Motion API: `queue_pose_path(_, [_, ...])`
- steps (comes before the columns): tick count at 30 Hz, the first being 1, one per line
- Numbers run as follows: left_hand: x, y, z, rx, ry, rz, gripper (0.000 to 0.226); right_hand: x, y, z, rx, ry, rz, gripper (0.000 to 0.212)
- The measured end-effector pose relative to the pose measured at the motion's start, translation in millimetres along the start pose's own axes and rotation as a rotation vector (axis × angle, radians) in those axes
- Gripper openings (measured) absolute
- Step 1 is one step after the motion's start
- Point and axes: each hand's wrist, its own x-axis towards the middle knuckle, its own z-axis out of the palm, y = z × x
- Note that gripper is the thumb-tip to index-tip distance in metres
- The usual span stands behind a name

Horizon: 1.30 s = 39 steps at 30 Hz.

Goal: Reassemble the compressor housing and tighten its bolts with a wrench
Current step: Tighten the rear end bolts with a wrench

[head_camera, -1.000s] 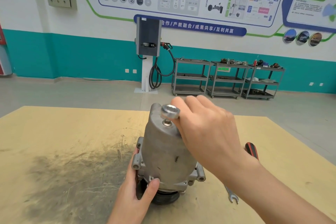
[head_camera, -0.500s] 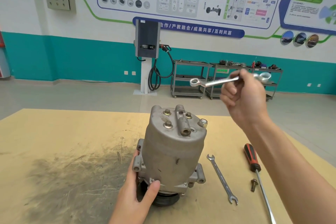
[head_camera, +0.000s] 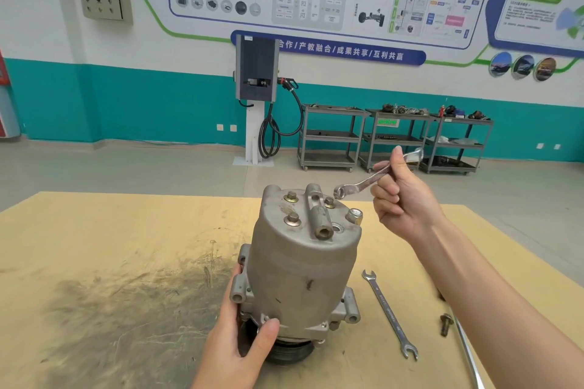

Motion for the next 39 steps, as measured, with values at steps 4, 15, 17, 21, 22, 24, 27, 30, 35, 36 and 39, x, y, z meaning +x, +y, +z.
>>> queue_pose_path(4, [0.3, -1.0, 0.0, -0.005, 0.004, 0.018, 0.109, 3.9, -0.9, 6.2, -0.066, 0.065, 0.085, 0.035])
queue_pose_path(15, [-0.7, -0.8, 0.5, -0.024, -0.014, 0.016, 0.110, 29.8, -5.0, 35.9, -0.482, 0.030, 0.266, 0.034])
queue_pose_path(17, [-0.4, -1.4, 0.1, -0.023, -0.015, 0.017, 0.110, 34.8, -1.1, 41.9, -0.549, 0.017, 0.280, 0.036])
queue_pose_path(21, [-0.6, 0.7, 0.3, -0.030, -0.017, 0.012, 0.111, 38.8, 12.3, 43.4, -0.522, 0.002, 0.276, 0.037])
queue_pose_path(22, [-1.1, 1.5, 0.4, -0.038, -0.017, 0.011, 0.112, 38.1, 15.8, 41.5, -0.499, 0.016, 0.241, 0.036])
queue_pose_path(24, [-2.0, 2.9, 0.8, -0.045, -0.022, 0.012, 0.112, 33.3, 21.9, 35.2, -0.465, 0.072, 0.133, 0.032])
queue_pose_path(27, [-2.0, 3.6, 0.4, -0.032, -0.029, 0.025, 0.113, 15.4, 29.1, 21.4, -0.416, 0.219, -0.073, 0.026])
queue_pose_path(30, [-2.1, 5.8, 0.1, -0.019, -0.036, 0.034, 0.114, -12.7, 36.8, 9.8, -0.309, 0.359, -0.292, 0.017])
queue_pose_path(35, [-3.1, 8.0, 1.2, 0.006, -0.030, 0.043, 0.105, -64.9, 55.8, 3.7, -0.195, 0.277, -0.574, 0.018])
queue_pose_path(36, [-3.0, 8.1, 1.0, 0.008, -0.031, 0.043, 0.103, -73.7, 61.1, 2.8, -0.244, 0.233, -0.646, 0.019])
queue_pose_path(39, [-2.9, 7.7, 1.1, 0.000, -0.025, 0.046, 0.102, -87.3, 70.1, 2.6, -0.567, 0.090, -0.943, 0.016])
